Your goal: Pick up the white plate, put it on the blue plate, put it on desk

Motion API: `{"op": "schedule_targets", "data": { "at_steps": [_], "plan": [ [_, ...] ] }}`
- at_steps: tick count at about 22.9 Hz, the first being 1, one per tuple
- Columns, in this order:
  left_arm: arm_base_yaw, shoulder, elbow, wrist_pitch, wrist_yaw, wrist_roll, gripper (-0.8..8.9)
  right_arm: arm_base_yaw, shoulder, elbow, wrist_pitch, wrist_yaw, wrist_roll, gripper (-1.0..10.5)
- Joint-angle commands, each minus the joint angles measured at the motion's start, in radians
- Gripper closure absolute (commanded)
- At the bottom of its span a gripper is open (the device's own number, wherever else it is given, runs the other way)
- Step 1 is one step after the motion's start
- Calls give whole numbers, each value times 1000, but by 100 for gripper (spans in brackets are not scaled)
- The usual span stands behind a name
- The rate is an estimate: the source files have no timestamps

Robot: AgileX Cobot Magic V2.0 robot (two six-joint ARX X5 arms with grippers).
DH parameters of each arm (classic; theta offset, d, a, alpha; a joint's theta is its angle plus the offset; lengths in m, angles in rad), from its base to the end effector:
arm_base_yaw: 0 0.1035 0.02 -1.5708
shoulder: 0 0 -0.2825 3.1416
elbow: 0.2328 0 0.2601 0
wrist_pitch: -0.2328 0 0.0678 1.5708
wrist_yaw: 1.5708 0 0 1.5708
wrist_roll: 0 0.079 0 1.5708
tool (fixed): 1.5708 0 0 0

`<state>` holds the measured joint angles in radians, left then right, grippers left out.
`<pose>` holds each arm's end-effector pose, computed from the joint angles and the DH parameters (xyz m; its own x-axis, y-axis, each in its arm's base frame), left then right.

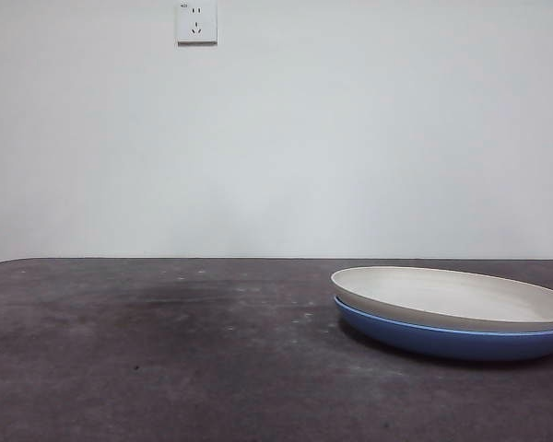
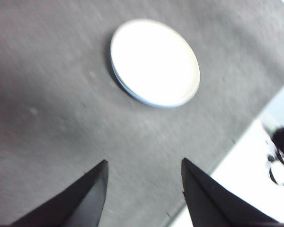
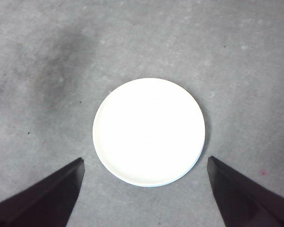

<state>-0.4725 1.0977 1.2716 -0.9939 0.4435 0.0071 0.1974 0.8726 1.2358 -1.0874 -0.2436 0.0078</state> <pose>0.1850 -0.1326 0.3561 0.3534 -0.6625 -0.6604 0.6764 0.6687 -0.3089 0.1550 0.0504 0.3702 0.6655 0.3791 -0.6430 -0.3624 0.9172 0.1656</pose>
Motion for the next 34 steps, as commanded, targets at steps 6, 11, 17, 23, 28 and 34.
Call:
{"op": "schedule_targets", "data": {
  "at_steps": [6, 11, 17, 23, 28, 34],
  "plan": [
    [-6, -35, -270, 101, 265, 69, 564, 3, 18, 21, -18, -48, 8, 526],
    [-6, -35, -276, 108, 266, 68, 564, 3, 21, 21, -40, -48, 8, 527],
    [-6, -35, -276, 108, 267, 68, 564, 3, 21, 21, -59, -48, 11, 526],
    [-6, -35, -276, 109, 268, 68, 564, 3, 21, 5, -67, -48, 11, 526],
    [-6, -35, -276, 112, 267, 67, 564, 2, 22, -100, -33, -42, 23, 526],
    [-6, -35, -276, 113, 268, 67, 564, -17, 52, -276, 177, -43, 120, 526]
  ]
}}
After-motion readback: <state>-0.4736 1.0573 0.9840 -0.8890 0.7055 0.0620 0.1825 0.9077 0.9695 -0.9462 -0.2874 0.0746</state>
